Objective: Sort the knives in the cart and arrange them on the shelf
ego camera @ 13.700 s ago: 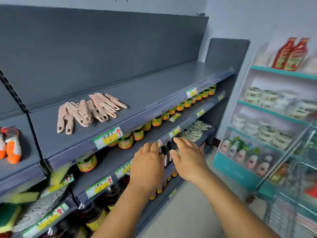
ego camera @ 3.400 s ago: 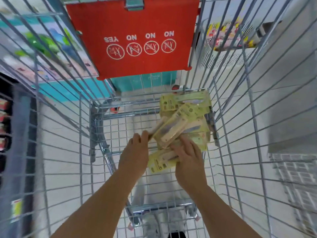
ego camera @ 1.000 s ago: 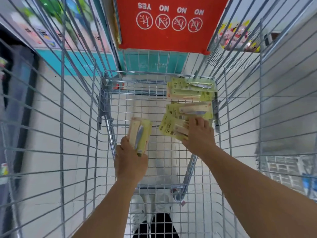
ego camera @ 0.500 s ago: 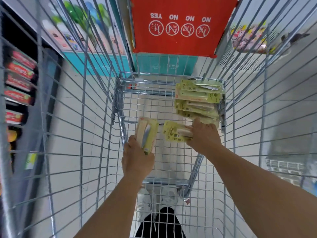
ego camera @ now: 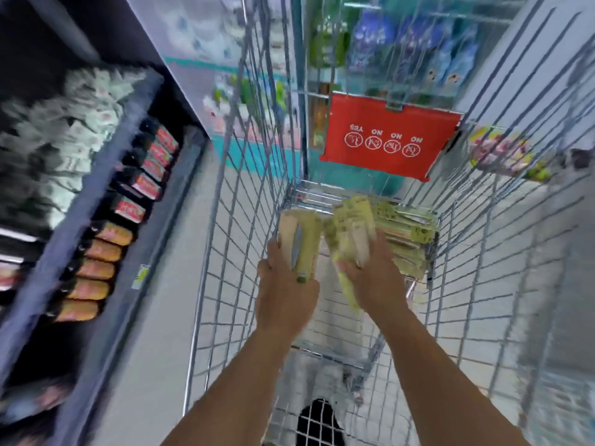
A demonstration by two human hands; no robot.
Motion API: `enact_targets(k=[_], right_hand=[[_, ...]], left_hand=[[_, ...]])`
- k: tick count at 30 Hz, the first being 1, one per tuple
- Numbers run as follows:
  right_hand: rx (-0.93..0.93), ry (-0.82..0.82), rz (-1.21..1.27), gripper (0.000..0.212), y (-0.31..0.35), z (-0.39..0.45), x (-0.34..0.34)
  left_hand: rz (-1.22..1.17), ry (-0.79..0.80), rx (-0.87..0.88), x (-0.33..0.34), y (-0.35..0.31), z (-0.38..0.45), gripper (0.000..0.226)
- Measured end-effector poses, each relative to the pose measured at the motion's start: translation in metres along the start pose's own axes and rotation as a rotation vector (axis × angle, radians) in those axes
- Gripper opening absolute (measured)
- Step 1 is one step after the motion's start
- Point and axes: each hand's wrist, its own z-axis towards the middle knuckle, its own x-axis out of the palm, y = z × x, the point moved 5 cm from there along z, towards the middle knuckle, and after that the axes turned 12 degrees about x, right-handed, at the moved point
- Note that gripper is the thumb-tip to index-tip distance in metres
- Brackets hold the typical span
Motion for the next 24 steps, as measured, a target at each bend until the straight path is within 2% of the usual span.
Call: enact_targets(k=[3, 6, 9, 12, 15, 20, 24], right_hand=[[-0.122, -0.015, 0.094, 0.078, 0.051, -0.024, -0.011], [-0.240, -0.042, 0.147, 0.073, 0.106, -0.055, -0.020], [-0.352, -0.076, 0.167, 0.091, 0.161, -0.091, -0.021], [-0.437, -0.092, 0.171, 0.095, 0.212, -0.126, -0.009], [-0.511, -0.100, 0.248, 0.091, 0.261, -0.168, 0.011], [-0.649, -0.178, 0.193, 0.084, 0.334, -0.243, 0.060], [-0.725, -0.135, 0.167, 0.077, 0.388, -0.295, 0.111]], left_hand=[[-0.070, -0.103, 0.099, -0.045, -0.028, -0.005, 0.067], [-0.100, -0.218, 0.211, -0.099, -0.045, -0.009, 0.075], [-0.124, -0.288, 0.251, -0.160, -0.051, -0.014, 0.084], [-0.170, -0.336, 0.320, -0.228, -0.048, -0.024, 0.091], [-0.200, -0.403, 0.396, -0.300, -0.035, -0.034, 0.093], [-0.220, -0.480, 0.461, -0.410, 0.007, -0.051, 0.089], [-0.201, -0.578, 0.473, -0.489, 0.046, -0.071, 0.092]])
